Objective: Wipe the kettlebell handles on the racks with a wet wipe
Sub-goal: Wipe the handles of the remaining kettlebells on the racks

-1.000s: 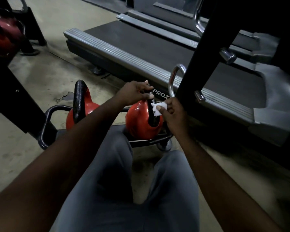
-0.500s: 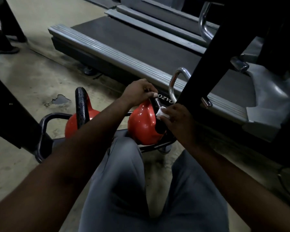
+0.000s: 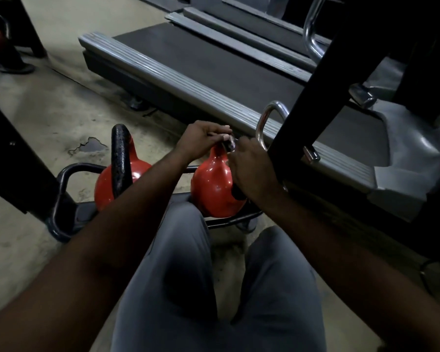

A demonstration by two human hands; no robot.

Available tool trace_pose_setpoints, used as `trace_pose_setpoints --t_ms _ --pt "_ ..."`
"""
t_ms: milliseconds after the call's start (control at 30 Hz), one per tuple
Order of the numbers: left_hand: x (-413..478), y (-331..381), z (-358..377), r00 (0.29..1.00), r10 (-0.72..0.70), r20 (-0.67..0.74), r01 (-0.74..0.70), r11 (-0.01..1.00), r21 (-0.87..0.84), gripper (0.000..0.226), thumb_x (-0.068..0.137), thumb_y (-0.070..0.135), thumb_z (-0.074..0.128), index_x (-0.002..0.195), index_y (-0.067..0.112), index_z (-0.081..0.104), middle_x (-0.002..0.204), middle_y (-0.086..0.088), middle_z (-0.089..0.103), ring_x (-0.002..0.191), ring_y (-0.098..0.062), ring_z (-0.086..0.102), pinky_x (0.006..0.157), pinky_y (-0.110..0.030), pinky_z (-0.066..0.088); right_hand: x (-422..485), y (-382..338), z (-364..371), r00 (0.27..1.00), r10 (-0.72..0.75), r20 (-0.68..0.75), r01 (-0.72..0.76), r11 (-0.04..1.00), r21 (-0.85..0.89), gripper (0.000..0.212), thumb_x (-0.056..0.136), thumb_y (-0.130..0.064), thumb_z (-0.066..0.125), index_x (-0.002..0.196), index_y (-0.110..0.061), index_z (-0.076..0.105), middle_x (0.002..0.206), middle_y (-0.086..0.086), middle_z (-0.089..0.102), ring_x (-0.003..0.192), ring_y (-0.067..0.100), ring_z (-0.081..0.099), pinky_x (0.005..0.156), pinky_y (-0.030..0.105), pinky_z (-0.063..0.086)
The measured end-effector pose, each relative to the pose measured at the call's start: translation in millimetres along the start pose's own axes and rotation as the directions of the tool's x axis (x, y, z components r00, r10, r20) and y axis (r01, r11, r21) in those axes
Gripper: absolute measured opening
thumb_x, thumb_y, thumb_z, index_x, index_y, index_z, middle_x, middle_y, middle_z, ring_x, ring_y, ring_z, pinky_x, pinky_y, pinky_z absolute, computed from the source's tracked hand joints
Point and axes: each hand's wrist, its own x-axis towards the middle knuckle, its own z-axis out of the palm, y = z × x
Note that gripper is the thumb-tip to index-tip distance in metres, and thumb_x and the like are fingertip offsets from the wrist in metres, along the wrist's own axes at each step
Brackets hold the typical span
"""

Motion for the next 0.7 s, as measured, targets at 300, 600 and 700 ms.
trace_pose_setpoints --t_ms 300,600,700 --pt "0.5 -3.5 5.4 0.999 0.021 -0.050 -0.018 0.997 0.069 0.026 0.083 0.019 0.076 0.108 0.013 0.075 0.113 0.004 0.072 0.104 0.000 0.066 0.097 -0.025 0.051 -48.9 -17.2 12.4 0.956 -0.289 0.044 0.291 0.955 -0.056 0.019 0.075 -0.021 0.057 0.068 -0.015 0.073 0.083 0.002 0.063 0.083 0.028 0.057 0.072 0.037 0.039" --pt "-0.6 2.1 7.3 0.997 0.028 -0.070 -0.015 0.984 0.177 0.023 0.084 0.023 0.075 0.107 0.019 0.076 0.113 0.009 0.072 0.103 0.004 0.065 0.091 -0.017 0.051 -58.9 -9.1 4.9 0.938 -0.344 -0.040 0.345 0.939 0.009 0.022 0.079 -0.017 0.048 0.070 -0.014 0.068 0.083 0.007 0.061 0.077 0.027 0.056 0.071 0.038 0.042" --pt "-3.2 3.7 8.0 0.996 0.038 -0.083 -0.021 0.982 0.190 0.023 0.085 0.021 0.074 0.108 0.019 0.075 0.115 0.007 0.072 0.106 0.008 0.062 0.091 -0.013 0.047 -89.2 21.7 12.2 0.869 -0.484 -0.105 0.493 0.867 0.079 0.004 0.080 -0.014 0.061 0.078 -0.015 0.065 0.083 0.004 0.058 0.077 0.026 0.055 0.070 0.038 0.038"
